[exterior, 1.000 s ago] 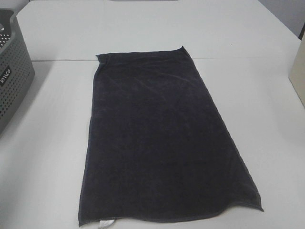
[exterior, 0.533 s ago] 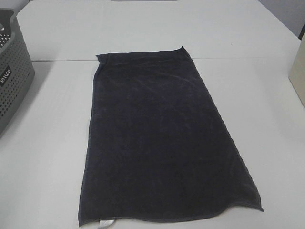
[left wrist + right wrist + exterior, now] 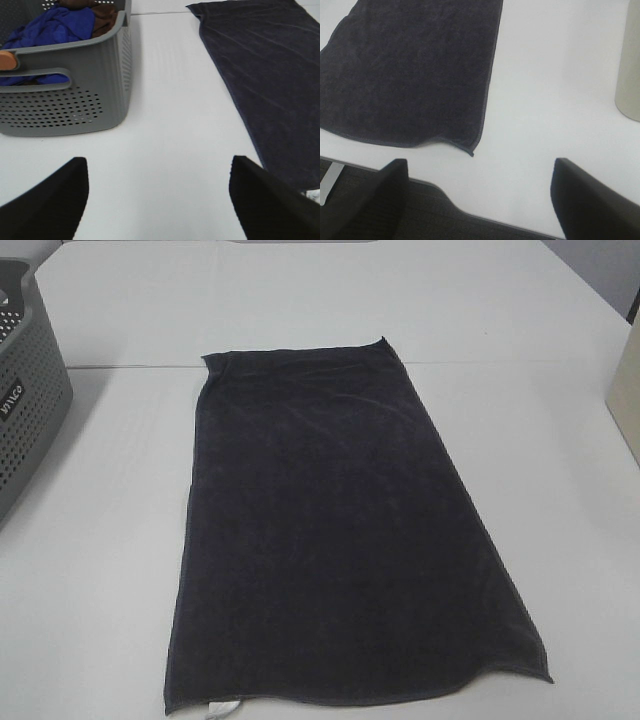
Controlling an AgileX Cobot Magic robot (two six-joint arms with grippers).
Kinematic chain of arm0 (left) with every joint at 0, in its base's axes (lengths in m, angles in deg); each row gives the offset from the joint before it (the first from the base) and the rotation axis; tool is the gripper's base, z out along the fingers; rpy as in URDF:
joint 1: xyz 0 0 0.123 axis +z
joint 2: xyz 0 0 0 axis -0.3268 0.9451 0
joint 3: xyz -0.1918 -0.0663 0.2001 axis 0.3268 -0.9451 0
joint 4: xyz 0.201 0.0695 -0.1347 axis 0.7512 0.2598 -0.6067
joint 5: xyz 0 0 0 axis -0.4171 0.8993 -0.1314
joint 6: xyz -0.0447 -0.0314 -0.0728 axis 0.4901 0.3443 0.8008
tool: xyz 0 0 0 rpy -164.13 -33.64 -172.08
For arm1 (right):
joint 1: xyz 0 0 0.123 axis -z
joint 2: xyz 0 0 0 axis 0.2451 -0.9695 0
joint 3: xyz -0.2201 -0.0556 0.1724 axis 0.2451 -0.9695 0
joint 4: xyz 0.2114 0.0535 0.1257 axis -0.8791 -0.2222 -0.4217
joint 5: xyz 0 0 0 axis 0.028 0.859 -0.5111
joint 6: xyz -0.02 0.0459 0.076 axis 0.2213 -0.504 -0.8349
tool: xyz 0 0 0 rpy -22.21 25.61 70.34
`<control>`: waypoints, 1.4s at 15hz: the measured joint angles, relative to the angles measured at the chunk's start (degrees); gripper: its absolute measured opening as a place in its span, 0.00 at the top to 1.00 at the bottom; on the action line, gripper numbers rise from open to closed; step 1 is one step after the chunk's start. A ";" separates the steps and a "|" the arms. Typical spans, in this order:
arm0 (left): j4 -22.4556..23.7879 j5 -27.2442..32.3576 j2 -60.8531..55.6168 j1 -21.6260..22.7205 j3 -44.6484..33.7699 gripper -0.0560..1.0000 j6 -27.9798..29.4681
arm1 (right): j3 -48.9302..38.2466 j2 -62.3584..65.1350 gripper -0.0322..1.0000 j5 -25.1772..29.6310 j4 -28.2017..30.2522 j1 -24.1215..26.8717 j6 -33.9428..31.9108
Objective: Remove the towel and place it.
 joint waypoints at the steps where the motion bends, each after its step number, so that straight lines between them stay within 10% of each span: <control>1: -1.66 0.00 -0.06 0.00 -0.06 0.25 -0.63 | -0.06 0.00 0.23 -0.57 -0.11 0.00 0.00; 21: -2.01 -0.06 -0.11 -0.17 -0.17 0.25 -1.15 | -0.23 0.00 0.23 -0.92 -0.40 0.00 0.00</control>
